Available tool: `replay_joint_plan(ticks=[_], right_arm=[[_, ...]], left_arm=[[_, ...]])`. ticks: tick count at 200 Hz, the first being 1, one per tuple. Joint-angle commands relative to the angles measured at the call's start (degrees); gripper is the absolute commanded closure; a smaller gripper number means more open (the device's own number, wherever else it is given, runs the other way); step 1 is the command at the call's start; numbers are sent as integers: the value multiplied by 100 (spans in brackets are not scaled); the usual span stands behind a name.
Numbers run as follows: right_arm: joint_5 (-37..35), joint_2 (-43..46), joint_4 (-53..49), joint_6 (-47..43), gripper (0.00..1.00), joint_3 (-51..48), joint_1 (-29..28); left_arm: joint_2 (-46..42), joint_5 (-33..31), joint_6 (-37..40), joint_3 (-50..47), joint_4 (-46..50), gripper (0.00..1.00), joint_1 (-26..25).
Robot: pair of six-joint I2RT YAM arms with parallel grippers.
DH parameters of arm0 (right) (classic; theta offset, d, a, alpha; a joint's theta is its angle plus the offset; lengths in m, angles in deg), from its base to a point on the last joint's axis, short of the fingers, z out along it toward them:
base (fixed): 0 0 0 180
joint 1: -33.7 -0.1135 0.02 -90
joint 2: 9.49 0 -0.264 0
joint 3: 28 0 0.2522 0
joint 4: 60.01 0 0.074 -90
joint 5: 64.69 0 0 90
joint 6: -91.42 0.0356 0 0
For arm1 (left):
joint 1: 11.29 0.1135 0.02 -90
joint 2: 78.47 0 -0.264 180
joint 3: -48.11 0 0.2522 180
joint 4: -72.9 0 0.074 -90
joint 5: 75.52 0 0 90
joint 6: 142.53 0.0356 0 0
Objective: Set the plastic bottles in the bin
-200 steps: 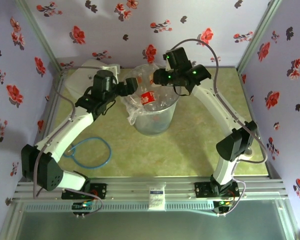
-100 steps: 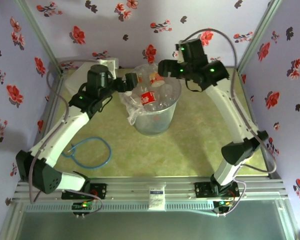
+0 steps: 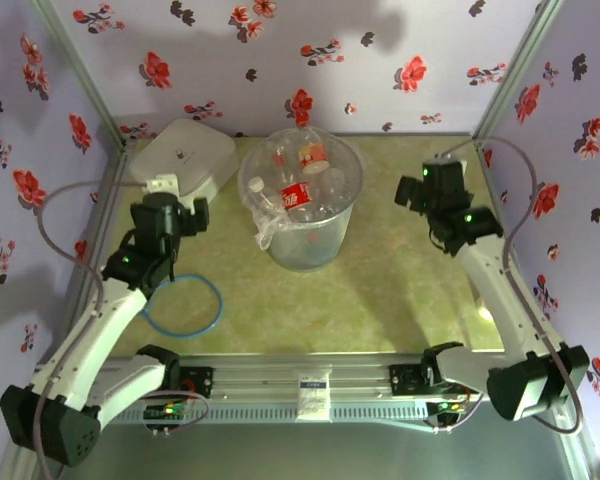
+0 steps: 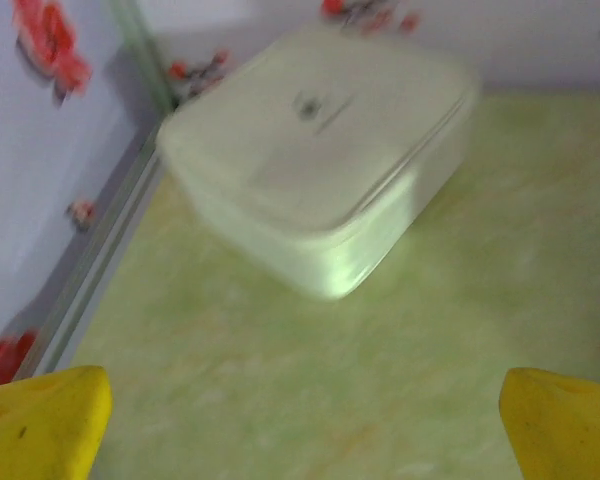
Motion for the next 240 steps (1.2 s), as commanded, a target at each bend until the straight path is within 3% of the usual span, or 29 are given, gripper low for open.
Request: replay_joint_plan(ticks=[1, 31, 61, 100, 177, 192, 205, 213, 234, 240], right_arm=[[-984, 334, 1457, -358, 1, -1146, 36], [-1135, 170, 2685, -692, 1, -2120, 80], [-1172, -328, 3194, -605, 1, -2381, 197], [-1203, -680, 4457, -709, 1, -2867, 391], [-911, -1554, 6010, -941, 1, -3048, 657], [-858, -1787, 6329, -1073, 1, -2987, 720], [-938, -1958, 6281, -1197, 1, -2824, 753], [-926, -2021, 6503, -1346, 1, -2840, 773], [-580, -2463, 8116, -1520, 1, -3365, 923], [-540, -2420, 7943, -1512, 1, -3323, 932]], left_arm=[[-220, -779, 161, -676, -1056, 0, 241], [-5, -828, 60, -1313, -1743, 0, 692], [435, -199, 307, -2075, -3410, 0, 1025], [1430, 274, 355, -2323, -4743, 0, 1318], [2821, 915, 1226, -1552, -5386, 0, 1381], [3102, 1025, 1099, -1347, -5333, 0, 1454], [3447, 1131, 1129, -1421, -5947, 0, 1503], [3344, 1272, 1009, -1396, -5642, 0, 1565], [3332, 1295, 952, -1708, -6240, 0, 1614], [3366, 1352, 892, -1795, -6389, 0, 1666]])
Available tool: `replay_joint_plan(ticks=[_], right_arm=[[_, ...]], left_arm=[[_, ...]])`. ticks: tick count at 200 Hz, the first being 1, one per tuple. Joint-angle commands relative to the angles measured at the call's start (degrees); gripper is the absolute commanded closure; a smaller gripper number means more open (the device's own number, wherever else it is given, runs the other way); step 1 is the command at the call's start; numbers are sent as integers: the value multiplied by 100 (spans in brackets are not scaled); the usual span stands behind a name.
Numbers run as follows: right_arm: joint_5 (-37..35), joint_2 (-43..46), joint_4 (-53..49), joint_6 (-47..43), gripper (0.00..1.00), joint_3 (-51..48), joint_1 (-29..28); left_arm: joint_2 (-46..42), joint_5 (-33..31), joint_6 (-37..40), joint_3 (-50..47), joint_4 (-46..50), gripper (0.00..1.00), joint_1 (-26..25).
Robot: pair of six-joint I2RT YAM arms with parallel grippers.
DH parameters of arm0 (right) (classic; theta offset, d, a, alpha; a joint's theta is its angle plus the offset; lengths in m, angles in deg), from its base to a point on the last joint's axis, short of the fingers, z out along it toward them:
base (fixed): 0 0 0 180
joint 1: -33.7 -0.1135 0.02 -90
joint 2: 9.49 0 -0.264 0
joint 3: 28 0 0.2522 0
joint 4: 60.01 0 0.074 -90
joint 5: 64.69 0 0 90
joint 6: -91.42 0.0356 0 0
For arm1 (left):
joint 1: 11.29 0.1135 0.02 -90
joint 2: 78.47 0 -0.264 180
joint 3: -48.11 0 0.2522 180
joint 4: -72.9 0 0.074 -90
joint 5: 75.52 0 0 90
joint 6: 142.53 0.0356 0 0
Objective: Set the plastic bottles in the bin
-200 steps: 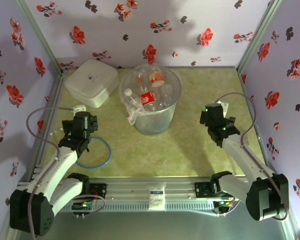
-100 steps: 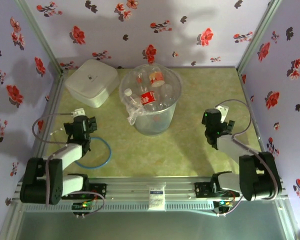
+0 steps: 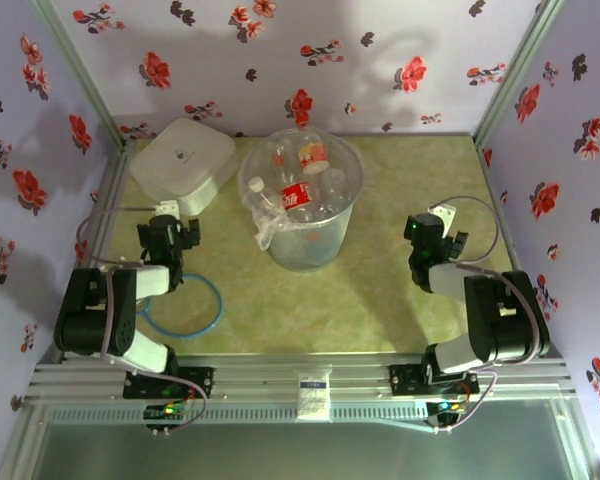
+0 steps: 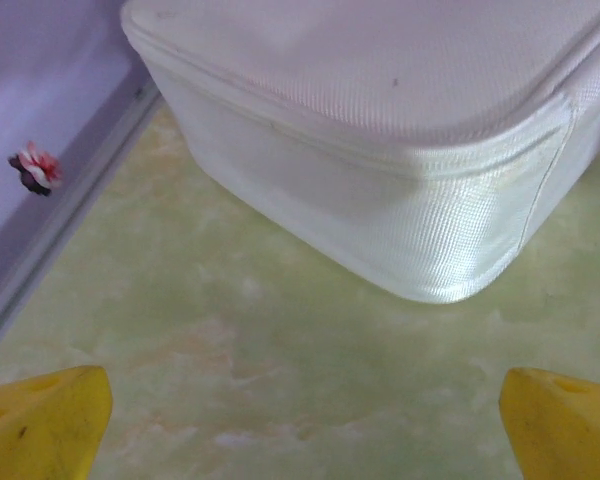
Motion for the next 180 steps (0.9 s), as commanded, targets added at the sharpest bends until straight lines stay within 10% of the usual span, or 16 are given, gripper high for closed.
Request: replay_joint_plan(ticks=[1, 33, 45, 61, 180], right_arm=[[243, -236, 1160, -278, 1, -213, 132], [1108, -259, 1220, -208, 0, -389, 319], [918, -795, 2713, -282, 0, -694, 375], [997, -331, 1380, -68, 1, -438, 411], [966, -478, 1762, -138, 1, -483, 427]], left_arm=[[27, 228, -59, -242, -847, 0, 137], [243, 712, -44, -389, -1346, 0, 320], [241, 758, -50, -370, -1246, 0, 320], [240, 758, -53, -371, -1255, 0, 320], [227, 752, -19, -388, -1274, 0, 302]])
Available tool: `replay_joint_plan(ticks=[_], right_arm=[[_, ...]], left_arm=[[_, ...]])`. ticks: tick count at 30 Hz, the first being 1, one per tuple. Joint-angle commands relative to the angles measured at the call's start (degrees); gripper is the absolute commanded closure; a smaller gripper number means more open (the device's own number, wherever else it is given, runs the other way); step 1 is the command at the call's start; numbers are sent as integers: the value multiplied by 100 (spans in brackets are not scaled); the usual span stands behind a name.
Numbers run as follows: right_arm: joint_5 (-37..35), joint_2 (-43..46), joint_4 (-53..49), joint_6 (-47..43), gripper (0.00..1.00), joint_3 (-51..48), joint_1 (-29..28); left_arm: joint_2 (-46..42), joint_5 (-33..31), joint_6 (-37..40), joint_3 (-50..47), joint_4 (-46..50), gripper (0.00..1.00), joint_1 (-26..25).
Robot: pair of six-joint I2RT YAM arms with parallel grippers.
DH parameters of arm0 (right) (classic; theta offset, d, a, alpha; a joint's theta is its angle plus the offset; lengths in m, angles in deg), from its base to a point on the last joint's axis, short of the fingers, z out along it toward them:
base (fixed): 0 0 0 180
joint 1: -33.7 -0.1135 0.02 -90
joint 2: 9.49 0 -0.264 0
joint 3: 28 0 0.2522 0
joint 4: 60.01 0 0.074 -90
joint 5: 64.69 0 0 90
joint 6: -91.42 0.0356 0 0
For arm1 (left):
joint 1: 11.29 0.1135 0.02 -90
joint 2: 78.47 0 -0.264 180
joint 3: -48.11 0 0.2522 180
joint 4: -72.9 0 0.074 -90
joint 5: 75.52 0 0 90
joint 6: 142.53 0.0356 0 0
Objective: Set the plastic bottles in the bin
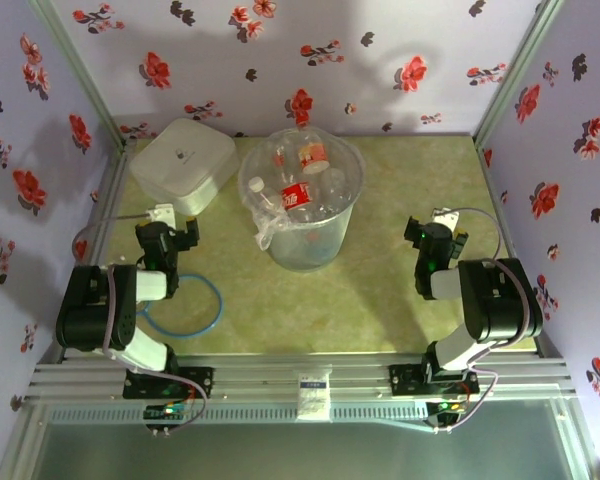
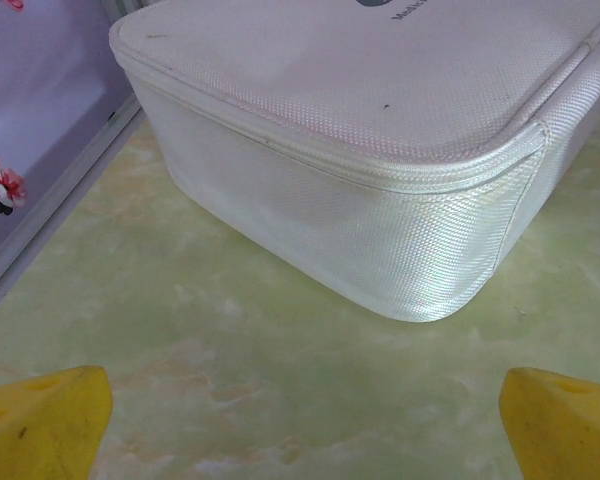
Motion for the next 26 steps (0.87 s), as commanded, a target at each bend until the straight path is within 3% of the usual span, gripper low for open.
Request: replay_joint_plan(ticks=[1, 26], right_arm=[[18, 33, 158, 33, 1, 14, 36], [29, 35, 214, 16, 1, -18, 41]], left_arm=[[44, 51, 7, -38, -254, 0, 20], [42, 46, 5, -31, -254, 0, 16]])
